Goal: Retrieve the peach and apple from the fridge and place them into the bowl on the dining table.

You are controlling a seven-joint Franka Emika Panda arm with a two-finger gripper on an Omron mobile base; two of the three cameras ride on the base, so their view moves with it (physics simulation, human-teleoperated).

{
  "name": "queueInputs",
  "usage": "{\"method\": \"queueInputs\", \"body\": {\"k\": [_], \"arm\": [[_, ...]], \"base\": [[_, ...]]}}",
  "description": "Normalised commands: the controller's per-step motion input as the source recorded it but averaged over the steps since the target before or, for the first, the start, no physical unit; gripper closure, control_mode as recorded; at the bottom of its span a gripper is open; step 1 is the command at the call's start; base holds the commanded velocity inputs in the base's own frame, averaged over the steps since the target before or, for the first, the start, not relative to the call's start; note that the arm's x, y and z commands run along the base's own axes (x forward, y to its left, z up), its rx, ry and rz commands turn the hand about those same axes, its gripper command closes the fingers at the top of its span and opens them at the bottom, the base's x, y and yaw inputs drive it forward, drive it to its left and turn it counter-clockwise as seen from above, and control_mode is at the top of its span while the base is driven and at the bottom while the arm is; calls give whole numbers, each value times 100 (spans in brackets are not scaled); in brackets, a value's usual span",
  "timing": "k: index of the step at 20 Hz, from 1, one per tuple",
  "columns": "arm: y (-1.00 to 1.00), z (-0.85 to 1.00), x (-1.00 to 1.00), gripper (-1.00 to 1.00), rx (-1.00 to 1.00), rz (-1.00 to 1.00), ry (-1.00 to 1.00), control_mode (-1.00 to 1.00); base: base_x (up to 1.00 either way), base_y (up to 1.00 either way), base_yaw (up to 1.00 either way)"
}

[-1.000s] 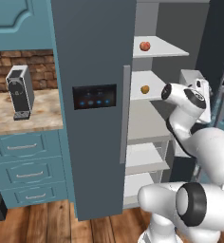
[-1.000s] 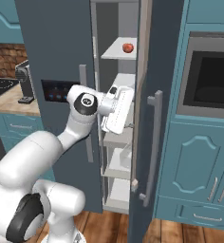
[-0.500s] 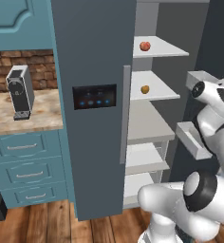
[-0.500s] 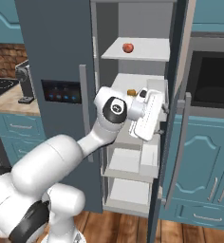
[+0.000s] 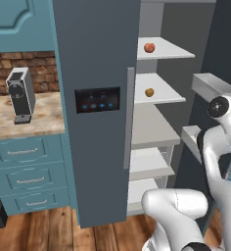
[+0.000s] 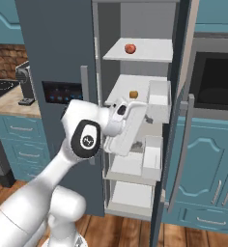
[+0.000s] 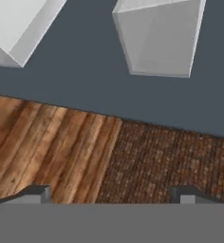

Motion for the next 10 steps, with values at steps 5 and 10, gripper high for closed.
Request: {"method": "queueInputs", "body": {"k": [5,10], "arm": [[99,24,-55,-100,21,-10,-65,-100],[99,24,-52,-100,28,-16,-64,-100]], "base": [[0,0,0],[0,0,0]]}}
